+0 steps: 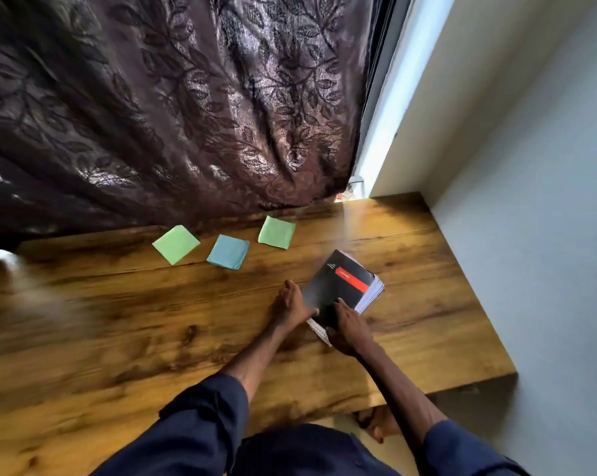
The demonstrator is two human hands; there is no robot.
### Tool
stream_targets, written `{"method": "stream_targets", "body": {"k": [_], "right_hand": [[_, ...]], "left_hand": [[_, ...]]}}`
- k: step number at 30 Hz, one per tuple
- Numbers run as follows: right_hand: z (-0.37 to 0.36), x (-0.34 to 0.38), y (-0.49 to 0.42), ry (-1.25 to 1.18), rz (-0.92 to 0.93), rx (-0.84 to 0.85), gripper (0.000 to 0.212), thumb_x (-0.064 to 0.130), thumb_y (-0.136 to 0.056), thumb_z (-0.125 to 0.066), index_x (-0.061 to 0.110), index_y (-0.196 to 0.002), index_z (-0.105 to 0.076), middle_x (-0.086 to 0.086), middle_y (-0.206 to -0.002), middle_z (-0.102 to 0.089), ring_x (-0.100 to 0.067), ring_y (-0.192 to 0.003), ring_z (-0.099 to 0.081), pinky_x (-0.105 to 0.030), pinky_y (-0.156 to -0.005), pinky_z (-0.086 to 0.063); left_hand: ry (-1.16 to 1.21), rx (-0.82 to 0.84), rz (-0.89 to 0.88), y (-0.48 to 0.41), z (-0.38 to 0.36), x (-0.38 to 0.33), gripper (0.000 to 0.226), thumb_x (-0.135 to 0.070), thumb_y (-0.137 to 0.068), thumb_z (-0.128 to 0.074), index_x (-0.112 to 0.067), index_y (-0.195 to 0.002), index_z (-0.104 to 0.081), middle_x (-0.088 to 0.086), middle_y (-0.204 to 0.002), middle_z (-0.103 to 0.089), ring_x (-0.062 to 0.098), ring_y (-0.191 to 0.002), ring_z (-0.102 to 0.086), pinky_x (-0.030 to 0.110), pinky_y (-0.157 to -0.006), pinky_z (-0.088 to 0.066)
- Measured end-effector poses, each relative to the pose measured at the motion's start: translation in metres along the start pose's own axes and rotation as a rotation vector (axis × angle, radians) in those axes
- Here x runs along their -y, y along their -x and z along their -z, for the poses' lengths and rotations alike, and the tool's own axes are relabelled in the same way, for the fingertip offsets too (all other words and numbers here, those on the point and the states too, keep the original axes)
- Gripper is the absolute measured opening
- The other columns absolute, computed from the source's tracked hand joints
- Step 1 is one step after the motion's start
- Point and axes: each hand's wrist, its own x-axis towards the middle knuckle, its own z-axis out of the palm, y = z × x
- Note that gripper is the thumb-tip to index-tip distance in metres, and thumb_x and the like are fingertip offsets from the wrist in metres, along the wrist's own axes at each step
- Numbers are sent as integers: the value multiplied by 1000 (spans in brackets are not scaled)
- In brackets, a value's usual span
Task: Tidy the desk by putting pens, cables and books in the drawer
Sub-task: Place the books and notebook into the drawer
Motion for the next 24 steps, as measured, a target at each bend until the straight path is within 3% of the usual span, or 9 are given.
{"method": "stream_targets", "body": {"k": [2,4,6,9,12,15,18,21,24], "right_hand": [[0,-6,1,-62,2,-10,46,18,-82,-63,7,-125,-53,-14,-143,-52,-32,-127,-54,-34,-87,-44],[9,-11,0,-211,-32,-69,44,15,-79,-69,8,-121,-58,-12,-122,-65,-33,-111,-62,-34,-80,-46],[21,-17,-2,-357,-80,-268,49,14,-76,-76,8,-122,-58,-12,-114,-67,-33,-106,-63,-38,-85,-51],[43,-31,-5,-382,-240,-521,88,25,-71,-88,4,-141,-39,-17,-135,-49,-34,-126,-47,-42,-103,-43],[57,-45,-9,-512,-257,-445,115,36,-67,-92,5,-153,-22,-14,-149,-42,-30,-137,-40,-42,-110,-39],[53,-53,-11,-627,-176,-316,78,27,-74,-88,12,-140,-49,1,-125,-61,-18,-120,-57,-30,-93,-46],[39,-55,-10,-631,-160,-343,36,19,-79,-82,16,-112,-68,0,-103,-72,-21,-101,-70,-34,-81,-56],[30,-53,-3,-574,-125,-423,26,16,-82,-78,15,-106,-70,-1,-97,-71,-22,-91,-69,-37,-75,-54],[30,-51,2,-591,-70,-481,27,13,-82,-79,15,-107,-71,3,-96,-70,-20,-91,-68,-38,-76,-56]], "left_hand": [[65,48,11,-5,6,3,66,-43,-73,-87,-9,-124,-62,13,-128,-66,27,-117,-62,33,-90,-51],[97,56,-63,-6,11,6,48,-40,-73,-87,-12,-109,-70,9,-115,-73,21,-101,-67,32,-81,-54],[128,-13,-131,-1,21,8,49,-36,-77,-85,-13,-118,-70,8,-122,-70,22,-108,-64,31,-88,-52],[150,-147,-268,1,43,13,51,-27,-80,-84,-12,-126,-69,8,-127,-65,23,-117,-61,32,-96,-50],[135,-159,-378,0,59,25,38,-22,-78,-86,-17,-114,-75,1,-117,-73,18,-105,-67,36,-91,-56],[179,-143,-437,7,63,36,25,-20,-76,-86,-23,-100,-78,-8,-98,-77,11,-86,-71,36,-77,-60],[310,-148,-399,20,55,45,28,-19,-77,-86,-20,-104,-77,-8,-98,-76,9,-88,-71,31,-78,-58],[462,-147,-239,31,35,62,38,-32,-81,-84,-16,-113,-73,-2,-102,-77,12,-93,-73,36,-80,-60],[504,-205,-203,36,25,65,31,-43,-83,-79,-15,-96,-74,-2,-87,-78,14,-83,-74,39,-69,-60]]}}
